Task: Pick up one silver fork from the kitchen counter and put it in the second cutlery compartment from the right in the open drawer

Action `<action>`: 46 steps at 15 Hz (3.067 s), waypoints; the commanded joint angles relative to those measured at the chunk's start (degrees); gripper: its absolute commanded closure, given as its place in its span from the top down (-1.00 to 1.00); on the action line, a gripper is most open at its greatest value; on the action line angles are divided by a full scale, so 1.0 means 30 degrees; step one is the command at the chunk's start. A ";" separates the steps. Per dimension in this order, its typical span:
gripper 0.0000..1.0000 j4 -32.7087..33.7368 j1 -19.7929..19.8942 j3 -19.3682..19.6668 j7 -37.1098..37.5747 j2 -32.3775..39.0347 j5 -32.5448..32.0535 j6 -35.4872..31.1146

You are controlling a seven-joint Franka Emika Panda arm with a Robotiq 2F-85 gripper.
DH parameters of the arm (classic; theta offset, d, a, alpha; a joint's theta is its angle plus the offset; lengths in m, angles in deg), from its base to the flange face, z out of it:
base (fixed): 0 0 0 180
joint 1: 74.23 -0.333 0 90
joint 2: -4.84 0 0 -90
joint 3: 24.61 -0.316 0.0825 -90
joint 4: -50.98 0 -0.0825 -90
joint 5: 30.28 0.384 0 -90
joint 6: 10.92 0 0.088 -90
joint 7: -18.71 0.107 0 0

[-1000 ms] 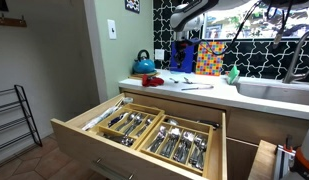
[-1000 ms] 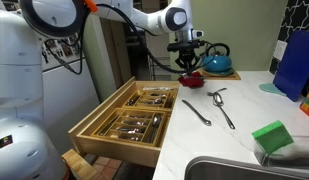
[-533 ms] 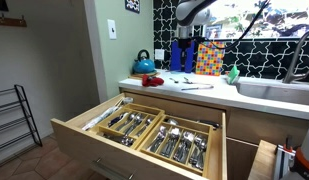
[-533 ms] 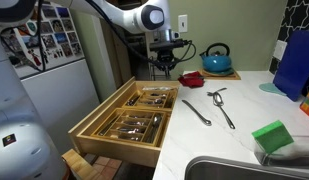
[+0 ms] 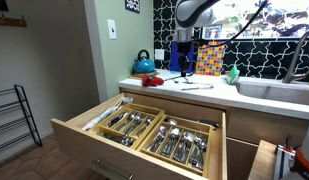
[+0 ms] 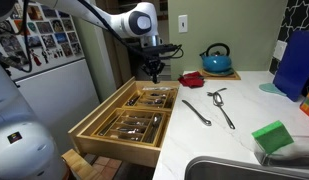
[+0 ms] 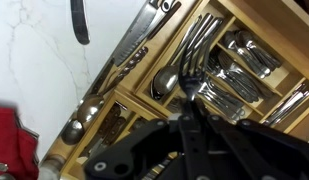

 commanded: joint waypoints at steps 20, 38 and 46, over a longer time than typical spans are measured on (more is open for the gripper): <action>-0.94 -0.5642 -0.1469 -0.0745 -1.1924 -0.0826 -0.1327 -0.2583; -0.94 -0.7565 -0.1821 -0.0940 -1.8756 0.1821 0.1261 -0.6396; -0.94 -0.6284 -0.1573 -0.1919 -1.8423 0.5136 0.2833 -0.6142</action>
